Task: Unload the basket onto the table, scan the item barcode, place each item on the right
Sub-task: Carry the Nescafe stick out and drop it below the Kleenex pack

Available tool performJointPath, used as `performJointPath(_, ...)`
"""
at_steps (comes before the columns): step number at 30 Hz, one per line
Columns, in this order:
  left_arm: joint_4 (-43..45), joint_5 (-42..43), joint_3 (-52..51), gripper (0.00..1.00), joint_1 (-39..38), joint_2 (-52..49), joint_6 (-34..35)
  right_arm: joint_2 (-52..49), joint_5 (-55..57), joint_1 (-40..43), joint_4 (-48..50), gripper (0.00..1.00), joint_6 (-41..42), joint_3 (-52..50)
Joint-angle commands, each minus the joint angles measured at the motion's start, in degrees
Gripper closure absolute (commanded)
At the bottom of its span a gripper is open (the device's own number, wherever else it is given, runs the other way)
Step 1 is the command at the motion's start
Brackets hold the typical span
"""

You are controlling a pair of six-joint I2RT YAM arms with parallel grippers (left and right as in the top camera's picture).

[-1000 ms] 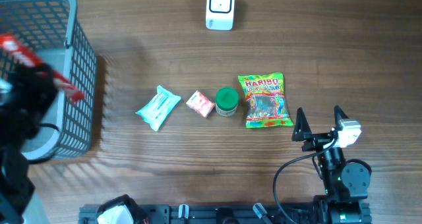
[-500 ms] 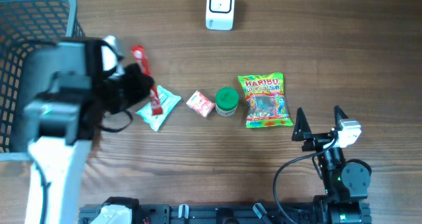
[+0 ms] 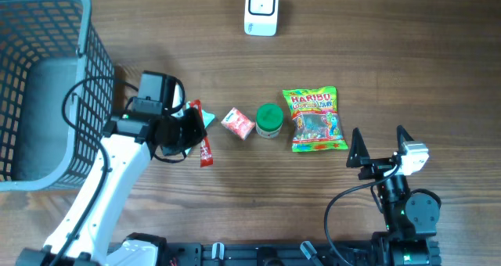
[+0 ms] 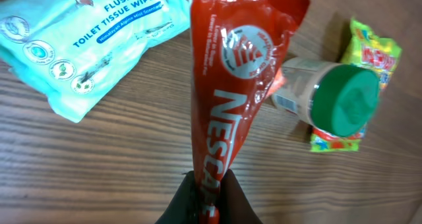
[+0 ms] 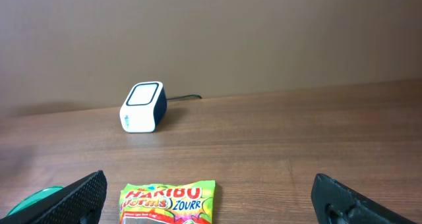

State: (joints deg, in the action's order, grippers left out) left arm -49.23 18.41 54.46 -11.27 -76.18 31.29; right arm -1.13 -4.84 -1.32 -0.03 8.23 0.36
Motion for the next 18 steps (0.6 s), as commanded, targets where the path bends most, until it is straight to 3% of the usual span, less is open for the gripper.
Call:
performJointPath(1, 4.04, 3.5, -2.99, 0.96, -0.26, -1.77, 0.46, 0.11, 0.57, -0.22, 0.15, 0.0, -0.7, -0.07)
performJointPath(7, 7.65, 3.1, -5.01, 0.96, -0.33, -4.5, 0.5, 0.0, 0.57, -0.22, 0.15, 0.0, -0.7, -0.07)
performJointPath(16, 13.77, -10.05, -6.78, 0.96, -9.57, -11.93, 1.03, 0.0, 0.57, -0.22, 0.15, 0.0, -0.7, -0.07)
performJointPath(18, 14.82, -14.88, -6.78, 0.96, -11.32, -13.77, 4.04, 0.0, 0.57, -0.22, 0.15, 0.0, -0.7, -0.07)
